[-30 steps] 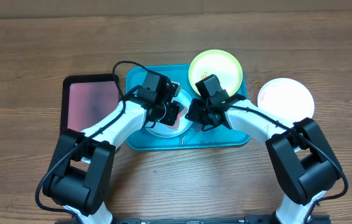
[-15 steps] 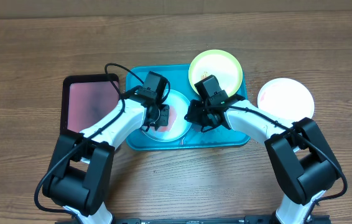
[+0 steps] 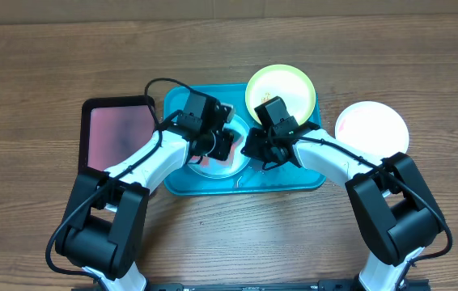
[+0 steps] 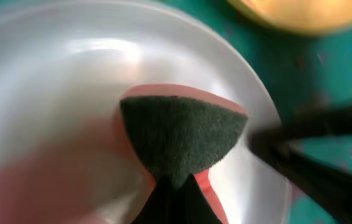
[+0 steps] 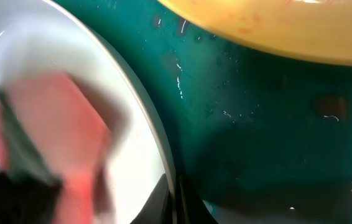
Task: Clean dirty plates on tray and stack at the side
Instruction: 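Scrub the blue plate with the left-gripper sponge while right holds it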
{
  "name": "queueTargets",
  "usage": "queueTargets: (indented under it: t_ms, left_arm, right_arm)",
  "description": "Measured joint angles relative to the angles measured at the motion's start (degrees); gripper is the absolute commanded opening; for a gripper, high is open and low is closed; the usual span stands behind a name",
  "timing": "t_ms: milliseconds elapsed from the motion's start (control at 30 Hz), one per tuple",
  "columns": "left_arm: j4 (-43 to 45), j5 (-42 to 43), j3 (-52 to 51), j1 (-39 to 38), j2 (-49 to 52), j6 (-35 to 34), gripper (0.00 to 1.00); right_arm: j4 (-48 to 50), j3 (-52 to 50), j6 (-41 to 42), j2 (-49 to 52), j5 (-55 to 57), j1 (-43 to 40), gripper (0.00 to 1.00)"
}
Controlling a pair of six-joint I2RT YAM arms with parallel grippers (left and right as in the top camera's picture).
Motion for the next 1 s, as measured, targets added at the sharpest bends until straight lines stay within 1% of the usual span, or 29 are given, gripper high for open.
queueTargets:
  t_ms: [100, 200, 267, 333, 433, 533, 633, 700, 767, 833, 867, 900, 967, 1000]
  left_arm:
    - [1.0, -6.0, 0.0, -0.2, 0.0, -2.3, 0.04]
    - [-1.4, -13.1, 0.0, -0.3, 0.0, -5.6, 0.04]
    - [-4.4, -17.5, 0.1, -0.3, 0.0, -8.3, 0.04]
    - [-6.7, -20.2, 0.3, -0.3, 0.0, -10.3, 0.04]
    - [-10.0, -21.7, 0.8, -0.5, 0.0, -11.7, 0.04]
    - [-11.4, -19.0, 1.1, -0.5, 0.0, -10.0, 0.04]
    - [-12.1, -11.1, 1.2, 0.5, 0.0, -4.5, 0.04]
    - [-12.1, -3.6, 1.2, 0.9, 0.0, -0.2, 0.04]
    - [-11.8, 3.1, 0.9, 0.8, 0.0, 2.9, 0.04]
    - [-10.7, 7.1, 0.5, 0.4, 0.0, 4.6, 0.04]
    - [-9.6, 8.4, 0.4, 0.1, 0.0, 5.0, 0.04]
    - [-8.0, 8.0, 0.3, 0.1, 0.0, 4.1, 0.04]
    - [-6.6, 4.9, 0.3, 0.1, 0.0, 2.3, 0.04]
    - [-5.3, 1.9, 0.3, 0.0, 0.0, 0.9, 0.04]
  right_arm:
    - [0.0, 0.0, 0.1, 0.0, 0.0, 0.0, 0.04]
    - [0.0, 0.0, 0.2, 0.0, 0.2, 0.0, 0.04]
    - [0.0, 0.0, 0.2, 0.0, 0.1, 0.1, 0.04]
    - [0.0, 0.0, 0.1, 0.0, -0.3, 0.2, 0.04]
    - [-0.1, 0.0, 0.1, 0.0, -0.7, 0.3, 0.04]
    - [-0.2, 0.0, -0.3, 0.0, -0.7, 0.4, 0.04]
    - [-0.4, 0.0, -0.5, 0.0, -0.7, 0.3, 0.04]
    - [-0.4, 0.0, -0.7, 0.0, -0.7, 0.3, 0.04]
    - [-0.4, 0.0, -0.7, 0.0, -0.7, 0.3, 0.04]
    - [-0.3, 0.0, -0.6, 0.0, -0.7, 0.3, 0.04]
    - [-0.2, 0.0, -0.5, 0.0, -0.5, 0.3, 0.04]
    - [0.0, 0.0, -0.3, 0.0, -0.4, 0.3, 0.04]
    - [0.0, 0.0, -0.2, 0.0, -0.2, 0.2, 0.04]
    - [0.0, 0.0, 0.0, 0.0, -0.2, 0.2, 0.04]
